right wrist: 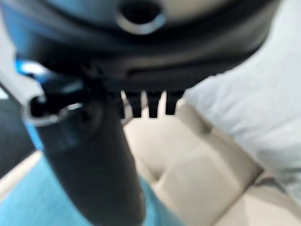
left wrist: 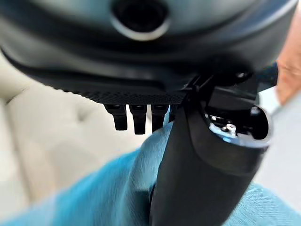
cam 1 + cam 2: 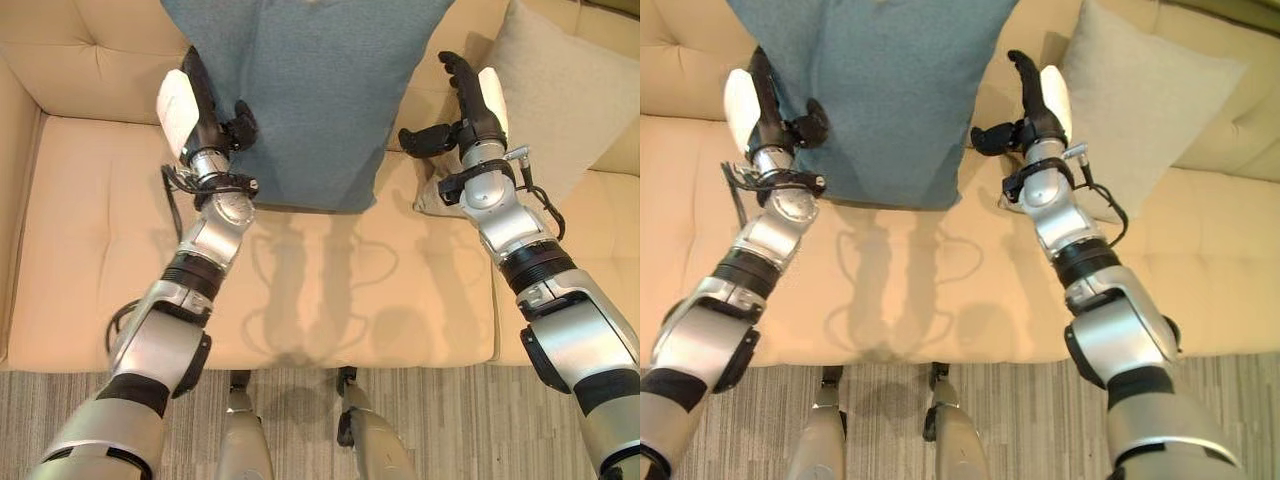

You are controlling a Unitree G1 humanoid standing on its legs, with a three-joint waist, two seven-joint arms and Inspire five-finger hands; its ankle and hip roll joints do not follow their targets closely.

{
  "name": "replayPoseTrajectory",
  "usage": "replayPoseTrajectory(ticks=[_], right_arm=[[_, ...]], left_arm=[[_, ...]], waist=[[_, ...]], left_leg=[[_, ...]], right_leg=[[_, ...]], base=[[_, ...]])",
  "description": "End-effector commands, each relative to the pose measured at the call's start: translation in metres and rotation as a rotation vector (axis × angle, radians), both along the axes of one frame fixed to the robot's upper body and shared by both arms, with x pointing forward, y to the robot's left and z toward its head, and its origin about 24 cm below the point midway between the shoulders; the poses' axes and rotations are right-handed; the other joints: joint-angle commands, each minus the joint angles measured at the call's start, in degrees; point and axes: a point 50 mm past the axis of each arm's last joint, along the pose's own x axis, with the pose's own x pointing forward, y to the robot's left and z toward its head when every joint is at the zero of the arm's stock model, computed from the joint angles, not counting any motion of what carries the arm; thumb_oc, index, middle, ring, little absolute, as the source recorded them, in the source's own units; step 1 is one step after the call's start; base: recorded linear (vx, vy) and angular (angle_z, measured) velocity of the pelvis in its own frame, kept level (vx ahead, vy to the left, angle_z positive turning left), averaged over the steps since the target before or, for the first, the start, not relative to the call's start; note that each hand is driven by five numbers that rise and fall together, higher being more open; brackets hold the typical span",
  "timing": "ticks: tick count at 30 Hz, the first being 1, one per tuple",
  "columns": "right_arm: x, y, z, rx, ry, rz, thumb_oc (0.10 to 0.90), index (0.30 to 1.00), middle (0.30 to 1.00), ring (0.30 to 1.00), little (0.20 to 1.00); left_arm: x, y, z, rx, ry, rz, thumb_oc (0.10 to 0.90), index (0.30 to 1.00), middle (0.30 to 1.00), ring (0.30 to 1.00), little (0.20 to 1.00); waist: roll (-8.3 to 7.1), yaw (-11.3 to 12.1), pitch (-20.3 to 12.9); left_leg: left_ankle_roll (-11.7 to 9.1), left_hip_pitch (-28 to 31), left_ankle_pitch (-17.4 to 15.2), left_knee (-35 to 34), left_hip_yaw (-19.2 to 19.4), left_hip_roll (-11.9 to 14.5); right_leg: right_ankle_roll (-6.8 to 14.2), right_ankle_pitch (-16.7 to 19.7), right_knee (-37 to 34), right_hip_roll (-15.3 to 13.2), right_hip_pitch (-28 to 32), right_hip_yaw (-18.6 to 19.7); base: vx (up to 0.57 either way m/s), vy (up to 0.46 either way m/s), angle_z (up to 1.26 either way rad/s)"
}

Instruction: Pick up all the scattered cushions and arrange them neatly on the sofa.

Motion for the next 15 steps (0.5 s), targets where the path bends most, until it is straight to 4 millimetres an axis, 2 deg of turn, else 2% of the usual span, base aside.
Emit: replayPoseTrajectory(ticks=[1, 2, 5, 6, 9, 11, 12, 13, 14, 15], right_arm=[[-0.013, -0.013, 0.026, -0.015, -0.195, -0.035, 0.800, 0.900, 0.900, 0.900, 0.900], [-0.016, -0.013, 0.016, 0.009, -0.194, -0.025, 0.800, 0.900, 0.900, 0.900, 0.900], [-0.024, -0.019, -0.008, 0.037, -0.166, -0.017, 0.800, 0.900, 0.900, 0.900, 0.900], [-0.025, -0.020, -0.010, 0.036, -0.163, -0.017, 0.800, 0.900, 0.900, 0.900, 0.900], [-0.040, -0.029, -0.057, 0.086, -0.072, -0.008, 0.800, 0.900, 0.900, 0.900, 0.900], [-0.045, -0.032, -0.068, 0.099, -0.051, -0.010, 0.800, 0.900, 0.900, 0.900, 0.900], [-0.049, -0.034, -0.079, 0.122, -0.027, -0.012, 0.800, 0.900, 0.900, 0.900, 0.900], [-0.056, -0.040, -0.099, 0.166, 0.018, -0.024, 0.800, 0.900, 0.900, 0.900, 0.900], [-0.057, -0.041, -0.101, 0.166, 0.022, -0.024, 0.800, 0.900, 0.900, 0.900, 0.900], [-0.064, -0.043, -0.117, 0.202, 0.055, -0.029, 0.800, 0.900, 0.900, 0.900, 0.900]], left_arm=[[-0.012, 0.016, 0.039, 0.222, -0.197, 0.170, 0.800, 0.900, 0.900, 0.900, 0.900], [-0.013, 0.026, 0.032, 0.195, -0.177, 0.223, 0.800, 0.900, 0.900, 0.900, 0.900], [-0.018, 0.035, 0.022, 0.160, -0.169, 0.248, 0.800, 0.900, 0.900, 0.900, 0.900], [-0.018, 0.035, 0.020, 0.161, -0.165, 0.246, 0.800, 0.900, 0.900, 0.900, 0.900], [-0.026, 0.050, -0.002, 0.086, -0.139, 0.276, 0.800, 0.900, 0.900, 0.900, 0.900], [-0.027, 0.050, -0.008, 0.070, -0.127, 0.267, 0.800, 0.900, 0.900, 0.900, 0.900], [-0.029, 0.053, -0.015, 0.050, -0.117, 0.272, 0.800, 0.900, 0.900, 0.900, 0.900], [-0.033, 0.056, -0.025, 0.021, -0.112, 0.268, 0.800, 0.900, 0.900, 0.900, 0.900], [-0.033, 0.056, -0.026, 0.021, -0.109, 0.267, 0.800, 0.900, 0.900, 0.900, 0.900], [-0.037, 0.059, -0.032, -0.005, -0.126, 0.272, 0.800, 0.900, 0.900, 0.900, 0.900]], waist=[[0.35, 0.0, -4.1], [0.41, -0.3, -4.4], [0.72, -0.9, -5.0], [0.71, -0.8, -5.1], [0.83, -1.7, -6.0], [0.80, -2.1, -6.3], [0.79, -2.3, -6.6], [0.80, -2.9, -7.0], [0.79, -2.8, -7.2], [0.69, -3.5, -7.5]], left_leg=[[2.3, 1.0, -2.5, -3.5, 0.3, -2.1], [2.4, 1.3, -2.8, -3.6, 0.5, -1.9], [2.6, 1.8, -3.2, -3.7, 0.6, -1.7], [2.6, 1.9, -3.2, -3.7, 0.6, -1.7], [2.8, 2.5, -3.8, -3.6, 0.9, -1.5], [2.8, 2.7, -3.9, -3.6, 1.0, -1.4], [2.9, 2.9, -4.0, -3.7, 1.1, -1.3], [2.9, 3.2, -4.2, -3.8, 1.3, -1.2], [2.9, 3.3, -4.2, -3.8, 1.3, -1.2], [2.9, 3.7, -4.3, -4.1, 1.5, -1.0]], right_leg=[[4.5, -9.6, 6.8, -0.8, 0.9, 2.6], [4.5, -9.8, 6.8, -0.8, 1.0, 2.7], [4.3, -10.1, 6.8, -0.7, 1.2, 2.7], [4.3, -10.1, 6.9, -0.7, 1.2, 2.7], [4.1, -10.4, 7.0, -0.6, 1.5, 2.9], [4.1, -10.4, 7.0, -0.6, 1.6, 2.9], [4.1, -10.4, 7.0, -0.5, 1.7, 2.9], [4.1, -10.4, 7.0, -0.5, 1.8, 3.1], [4.1, -10.5, 7.0, -0.4, 1.9, 3.0], [4.1, -10.5, 7.0, -0.3, 1.9, 3.1]], base=[[0.04, -0.011, -0.05], [0.04, -0.011, -0.07], [0.03, -0.006, -0.08], [0.02, 0.000, -0.05], [0.03, 0.000, 0.00], [0.03, -0.004, -0.08], [0.04, -0.007, -0.11], [0.04, -0.007, -0.06], [0.05, -0.008, -0.06], [0.03, -0.002, -0.07]])
